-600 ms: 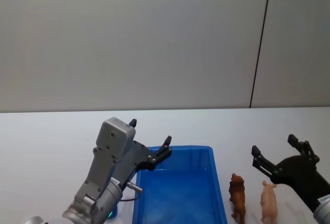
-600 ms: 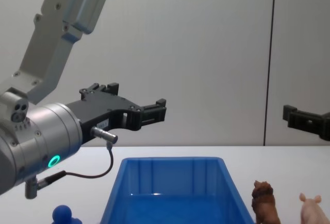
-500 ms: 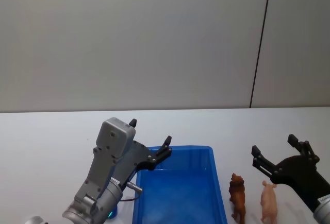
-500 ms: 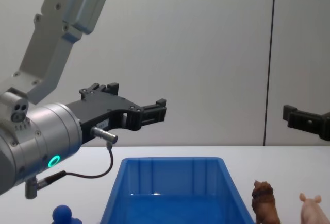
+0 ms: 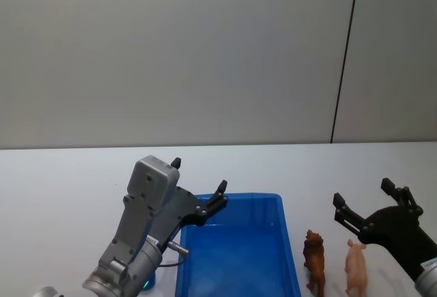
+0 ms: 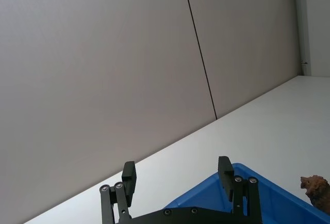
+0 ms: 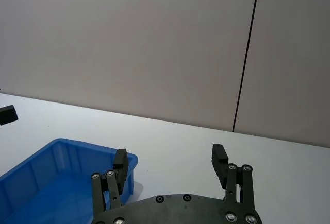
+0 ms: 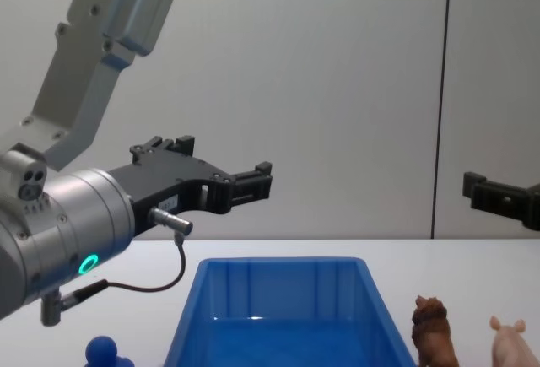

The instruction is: Pick up the two dolls from the table and place them into the box.

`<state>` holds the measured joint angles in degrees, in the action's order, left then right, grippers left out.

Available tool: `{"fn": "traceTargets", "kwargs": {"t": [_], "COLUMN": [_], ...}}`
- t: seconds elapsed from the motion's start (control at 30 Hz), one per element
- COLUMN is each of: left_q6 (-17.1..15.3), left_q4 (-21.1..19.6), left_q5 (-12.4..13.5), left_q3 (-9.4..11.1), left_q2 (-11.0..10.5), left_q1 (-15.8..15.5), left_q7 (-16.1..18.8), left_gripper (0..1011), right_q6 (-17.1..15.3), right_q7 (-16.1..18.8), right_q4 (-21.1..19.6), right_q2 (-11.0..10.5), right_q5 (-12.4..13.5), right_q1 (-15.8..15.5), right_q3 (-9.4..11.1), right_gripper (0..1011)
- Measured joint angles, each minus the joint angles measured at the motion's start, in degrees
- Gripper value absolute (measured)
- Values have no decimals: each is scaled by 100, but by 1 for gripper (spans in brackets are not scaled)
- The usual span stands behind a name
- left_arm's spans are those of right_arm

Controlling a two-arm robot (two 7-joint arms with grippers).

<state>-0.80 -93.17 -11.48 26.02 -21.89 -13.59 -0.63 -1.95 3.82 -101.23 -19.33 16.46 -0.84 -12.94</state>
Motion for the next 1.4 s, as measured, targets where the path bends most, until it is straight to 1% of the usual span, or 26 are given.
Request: {"fn": "traceTargets", "kwargs": {"t": [1.07, 1.27, 1.4], "left_q6": [0, 0, 0], "left_q4": [0, 0, 0], "left_q5": [0, 0, 0], "left_q3": [0, 0, 0], "left_q2": [0, 0, 0], "left_q1": [0, 0, 0], "left_q7": [0, 0, 0], "left_gripper": [1001, 1001, 1002], "right_q6": [-4, -121, -269], "right_q7": [-2, -71, -169], "right_q4": [0, 22, 63], "right_q2": [1, 0, 7], "right_q5": [0, 14, 15], "right_q1": [-2, -22, -47], "right_q3": [3, 16, 21], "right_gripper": [1001, 1001, 1001]}}
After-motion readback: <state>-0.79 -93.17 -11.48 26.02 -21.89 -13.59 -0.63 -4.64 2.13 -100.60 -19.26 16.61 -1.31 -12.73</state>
